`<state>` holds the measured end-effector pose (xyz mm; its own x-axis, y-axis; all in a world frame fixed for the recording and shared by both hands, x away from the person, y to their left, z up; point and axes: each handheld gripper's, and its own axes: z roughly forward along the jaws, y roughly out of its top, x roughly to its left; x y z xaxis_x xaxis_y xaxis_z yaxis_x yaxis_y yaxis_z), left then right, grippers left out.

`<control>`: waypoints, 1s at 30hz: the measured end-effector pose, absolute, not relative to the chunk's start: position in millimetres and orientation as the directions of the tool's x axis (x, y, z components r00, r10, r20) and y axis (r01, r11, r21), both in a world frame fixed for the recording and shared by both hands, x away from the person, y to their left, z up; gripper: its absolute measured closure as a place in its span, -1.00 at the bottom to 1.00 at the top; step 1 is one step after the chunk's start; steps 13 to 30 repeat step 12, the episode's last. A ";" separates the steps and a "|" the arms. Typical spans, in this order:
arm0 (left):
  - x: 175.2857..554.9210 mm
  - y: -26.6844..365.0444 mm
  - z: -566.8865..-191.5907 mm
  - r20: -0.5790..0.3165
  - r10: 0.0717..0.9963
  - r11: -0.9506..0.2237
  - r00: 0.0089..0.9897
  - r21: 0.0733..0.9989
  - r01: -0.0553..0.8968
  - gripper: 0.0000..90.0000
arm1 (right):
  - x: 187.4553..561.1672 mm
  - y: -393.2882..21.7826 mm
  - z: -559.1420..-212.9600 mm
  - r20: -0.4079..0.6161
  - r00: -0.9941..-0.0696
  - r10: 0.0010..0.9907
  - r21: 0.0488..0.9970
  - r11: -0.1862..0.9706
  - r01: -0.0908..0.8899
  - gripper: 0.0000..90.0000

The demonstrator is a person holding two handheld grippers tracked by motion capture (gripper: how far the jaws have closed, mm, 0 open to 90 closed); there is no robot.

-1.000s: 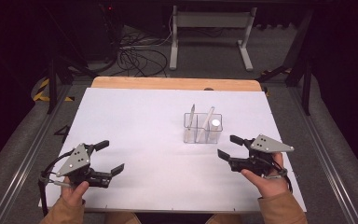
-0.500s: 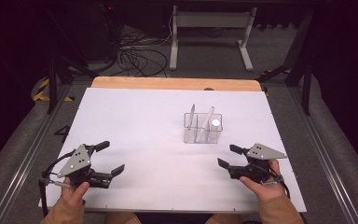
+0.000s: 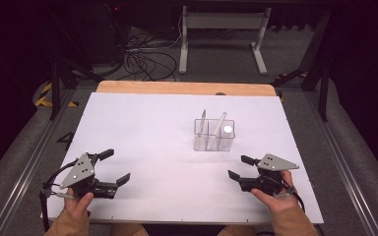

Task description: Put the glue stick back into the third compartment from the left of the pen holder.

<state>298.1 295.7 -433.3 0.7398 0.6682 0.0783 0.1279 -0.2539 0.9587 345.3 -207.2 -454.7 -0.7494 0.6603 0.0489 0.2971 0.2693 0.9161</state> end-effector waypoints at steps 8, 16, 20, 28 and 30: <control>298.9 295.8 -435.7 0.064 0.662 -0.244 0.746 0.961 0.134 -0.83 | 345.9 -210.4 -452.2 0.037 -0.749 0.661 0.921 0.269 0.283 -0.45; 299.9 296.3 -436.8 0.072 0.664 -0.247 0.744 0.961 0.128 -0.83 | 345.9 -211.3 -451.1 0.036 -0.750 0.660 0.923 0.266 0.278 -0.45; 299.9 296.3 -436.8 0.072 0.664 -0.247 0.744 0.961 0.128 -0.83 | 345.9 -211.3 -451.1 0.036 -0.750 0.660 0.923 0.266 0.278 -0.45; 299.9 296.3 -436.8 0.072 0.664 -0.247 0.744 0.961 0.128 -0.83 | 345.9 -211.3 -451.1 0.036 -0.750 0.660 0.923 0.266 0.278 -0.45; 299.9 296.3 -436.8 0.072 0.664 -0.247 0.744 0.961 0.128 -0.83 | 345.9 -211.3 -451.1 0.036 -0.750 0.660 0.923 0.266 0.278 -0.45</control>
